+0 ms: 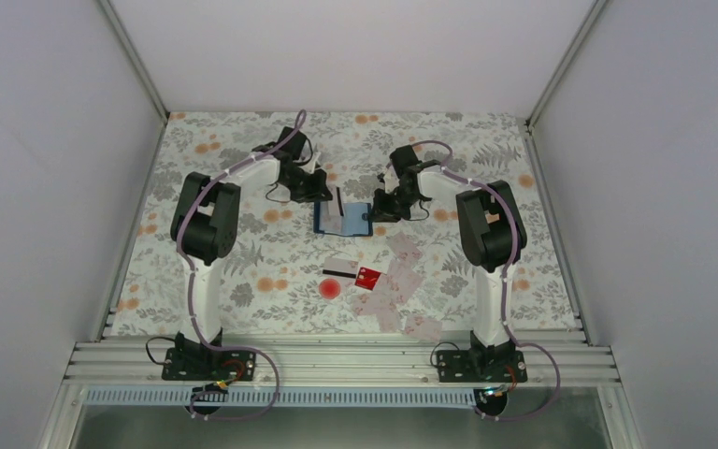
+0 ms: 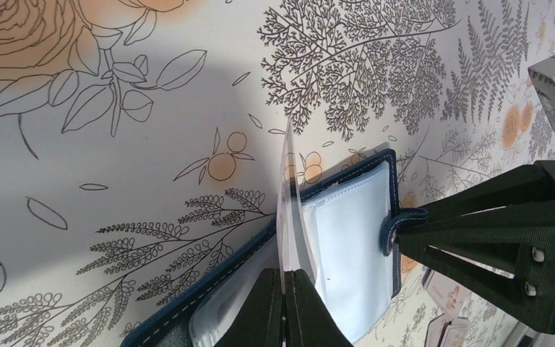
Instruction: Put the credit cards into the card holder
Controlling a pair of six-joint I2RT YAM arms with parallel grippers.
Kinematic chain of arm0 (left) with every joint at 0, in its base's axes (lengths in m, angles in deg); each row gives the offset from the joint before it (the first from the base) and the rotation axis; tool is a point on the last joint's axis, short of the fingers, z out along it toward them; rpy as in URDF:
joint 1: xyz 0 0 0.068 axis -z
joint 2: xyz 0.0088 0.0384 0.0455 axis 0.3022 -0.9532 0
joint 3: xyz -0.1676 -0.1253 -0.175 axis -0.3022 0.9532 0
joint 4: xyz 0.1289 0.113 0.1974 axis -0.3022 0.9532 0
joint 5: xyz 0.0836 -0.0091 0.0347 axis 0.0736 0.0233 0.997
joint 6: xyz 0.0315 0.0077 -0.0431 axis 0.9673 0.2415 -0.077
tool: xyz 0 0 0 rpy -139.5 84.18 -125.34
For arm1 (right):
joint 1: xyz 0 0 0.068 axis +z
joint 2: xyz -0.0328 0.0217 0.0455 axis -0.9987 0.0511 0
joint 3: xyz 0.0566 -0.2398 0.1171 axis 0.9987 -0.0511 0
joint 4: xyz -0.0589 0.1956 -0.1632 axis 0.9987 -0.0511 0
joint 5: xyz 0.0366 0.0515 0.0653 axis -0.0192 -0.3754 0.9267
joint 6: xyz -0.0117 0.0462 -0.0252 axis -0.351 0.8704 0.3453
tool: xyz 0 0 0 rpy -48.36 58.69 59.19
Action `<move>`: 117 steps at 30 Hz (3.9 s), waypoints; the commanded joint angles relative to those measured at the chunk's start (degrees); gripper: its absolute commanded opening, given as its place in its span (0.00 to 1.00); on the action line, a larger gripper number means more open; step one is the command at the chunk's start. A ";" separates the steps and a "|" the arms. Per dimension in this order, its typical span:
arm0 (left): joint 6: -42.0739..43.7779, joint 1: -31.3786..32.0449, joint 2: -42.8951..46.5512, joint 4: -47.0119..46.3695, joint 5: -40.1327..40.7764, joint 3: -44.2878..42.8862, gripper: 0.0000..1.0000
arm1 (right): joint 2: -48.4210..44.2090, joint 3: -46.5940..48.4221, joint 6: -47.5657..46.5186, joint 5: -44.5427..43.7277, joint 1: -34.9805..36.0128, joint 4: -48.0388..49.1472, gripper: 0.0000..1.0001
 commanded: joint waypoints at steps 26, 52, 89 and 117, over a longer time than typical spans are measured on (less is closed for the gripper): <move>2.79 1.24 1.70 -4.18 -6.02 5.31 0.03 | 2.12 -1.71 -0.12 -0.06 0.64 -1.69 0.14; 6.64 1.39 -1.36 5.62 -8.91 4.16 0.02 | 1.85 -2.94 1.48 0.02 1.25 -0.32 0.14; 0.18 1.28 -1.14 14.14 -1.57 -0.74 0.02 | 3.78 -3.55 2.47 -4.68 2.13 -1.70 0.11; -5.51 1.39 -0.67 17.47 1.39 -1.86 0.02 | 6.91 -4.19 3.50 -5.92 3.18 -0.70 0.10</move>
